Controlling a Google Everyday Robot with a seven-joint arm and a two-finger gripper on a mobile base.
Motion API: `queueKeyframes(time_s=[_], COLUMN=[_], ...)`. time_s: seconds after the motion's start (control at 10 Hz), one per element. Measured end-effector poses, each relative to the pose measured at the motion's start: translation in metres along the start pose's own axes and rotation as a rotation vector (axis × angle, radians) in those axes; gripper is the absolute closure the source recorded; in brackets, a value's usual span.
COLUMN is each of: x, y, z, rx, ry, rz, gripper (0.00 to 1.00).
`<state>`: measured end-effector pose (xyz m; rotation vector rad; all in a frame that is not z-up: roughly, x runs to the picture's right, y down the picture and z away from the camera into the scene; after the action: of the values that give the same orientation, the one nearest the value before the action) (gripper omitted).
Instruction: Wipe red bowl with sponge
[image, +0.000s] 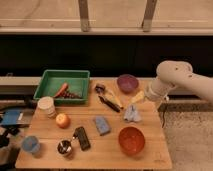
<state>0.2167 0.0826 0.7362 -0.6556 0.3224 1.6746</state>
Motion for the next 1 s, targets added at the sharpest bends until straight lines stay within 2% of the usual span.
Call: queueKeyframes(time_s=[0.4, 0.5, 0.6, 0.7, 0.8, 1.0], x=[0.0, -0.001, -0.003, -0.006, -0.01, -0.016], y=[0.0, 0.001, 0.006, 0.017, 0.034, 0.082], z=[0.0, -0.002, -0.006, -0.011, -0.013, -0.007], rx=[-0.002, -0.014, -0.044, -0.081, -0.101, -0.123], ry=[-0.001, -0.01, -0.019, -0.026, -0.025, -0.016], rz=[0.0, -0.004, -0.014, -0.027, -0.051, -0.125], gripper=[0.2, 0.2, 0.2, 0.2, 0.2, 0.2])
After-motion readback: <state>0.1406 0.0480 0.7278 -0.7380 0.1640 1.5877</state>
